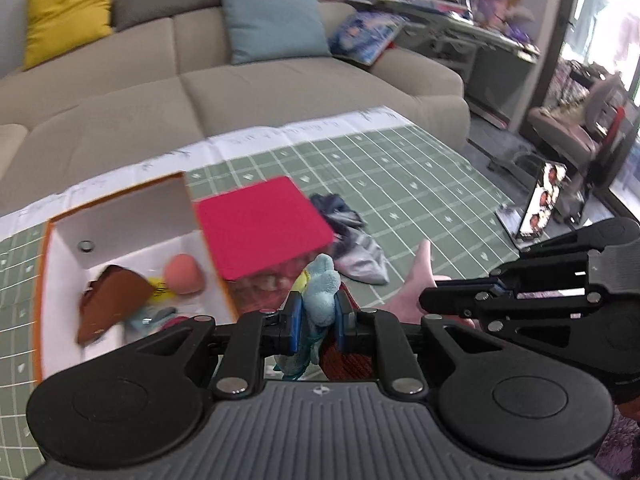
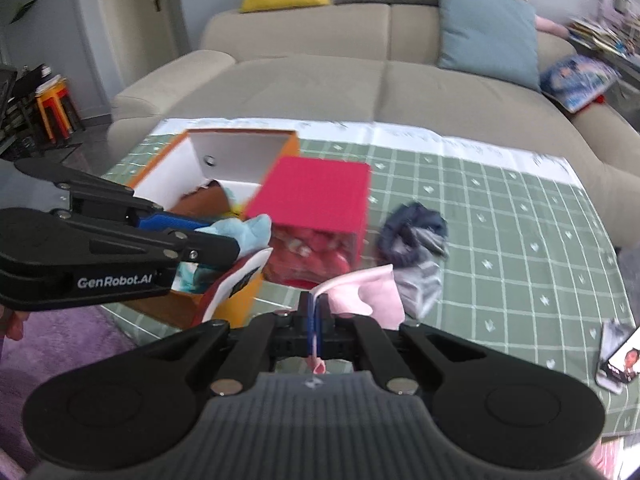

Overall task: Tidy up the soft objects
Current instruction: 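Carry the blue plush and pink cloth over the orange box with both tools, then open both tools to drop the plush and cloth into the box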

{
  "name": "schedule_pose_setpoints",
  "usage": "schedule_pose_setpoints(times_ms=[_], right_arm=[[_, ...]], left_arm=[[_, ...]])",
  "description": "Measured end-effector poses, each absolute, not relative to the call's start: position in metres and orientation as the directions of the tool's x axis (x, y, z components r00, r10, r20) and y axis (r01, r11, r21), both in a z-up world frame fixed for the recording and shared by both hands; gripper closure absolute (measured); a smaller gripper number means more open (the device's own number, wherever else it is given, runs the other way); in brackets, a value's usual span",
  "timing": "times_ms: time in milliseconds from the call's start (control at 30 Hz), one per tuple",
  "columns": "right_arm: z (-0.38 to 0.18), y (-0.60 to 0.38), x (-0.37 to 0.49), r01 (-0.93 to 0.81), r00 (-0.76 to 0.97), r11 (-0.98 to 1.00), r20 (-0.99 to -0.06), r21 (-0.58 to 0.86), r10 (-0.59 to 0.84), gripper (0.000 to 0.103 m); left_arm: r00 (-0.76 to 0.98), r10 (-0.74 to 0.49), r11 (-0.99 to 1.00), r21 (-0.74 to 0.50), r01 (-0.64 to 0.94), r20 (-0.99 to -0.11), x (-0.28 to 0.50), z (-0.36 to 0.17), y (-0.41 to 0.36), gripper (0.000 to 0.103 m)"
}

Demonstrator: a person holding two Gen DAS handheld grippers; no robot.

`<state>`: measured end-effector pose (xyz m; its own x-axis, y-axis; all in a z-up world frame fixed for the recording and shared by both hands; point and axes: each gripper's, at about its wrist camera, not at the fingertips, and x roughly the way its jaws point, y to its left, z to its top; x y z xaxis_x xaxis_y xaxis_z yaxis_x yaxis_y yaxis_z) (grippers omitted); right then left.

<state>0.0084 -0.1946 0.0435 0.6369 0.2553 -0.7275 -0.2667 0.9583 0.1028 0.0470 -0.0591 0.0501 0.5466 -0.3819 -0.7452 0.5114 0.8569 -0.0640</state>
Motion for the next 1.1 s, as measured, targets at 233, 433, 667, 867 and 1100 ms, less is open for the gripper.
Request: schedule_pose_setpoints(times_ms=[233, 433, 667, 867, 1100], right_arm=[[0.068, -0.157, 0.014, -0.351, 0.659, 0.932, -0.683, 0.091, 0.315, 0.103], [0.083, -0.121, 0.032, -0.441, 0.654, 0.892, -0.645, 0.100, 0.396, 0.103], [0.077, -0.072, 0.064, -0.534, 0.596, 0.838, -0.654, 0.111, 0.466, 0.103], [0.039, -0.035, 0.087, -0.582, 0.506, 0.806, -0.729, 0.106, 0.461, 0.103], [0.000, -0.010, 0.102, -0.622, 0.436, 0.780, -0.796, 0.070, 0.419, 0.103]], left_arm=[[0.614, -0.345, 0.897, -0.057, 0.438, -0.710, 0.046, 0.069, -0.018, 0.085], [0.673, -0.273, 0.932, -0.016, 0.362, -0.687, 0.057, 0.082, 0.018, 0.085], [0.697, -0.141, 0.951, 0.098, 0.292, -0.703, 0.083, 0.082, 0.056, 0.085], [0.637, -0.040, 0.950, 0.168, 0.262, -0.770, 0.116, 0.041, 0.072, 0.085], [0.578, 0.034, 0.936, 0.229, 0.268, -0.815, 0.133, -0.003, 0.084, 0.083]])
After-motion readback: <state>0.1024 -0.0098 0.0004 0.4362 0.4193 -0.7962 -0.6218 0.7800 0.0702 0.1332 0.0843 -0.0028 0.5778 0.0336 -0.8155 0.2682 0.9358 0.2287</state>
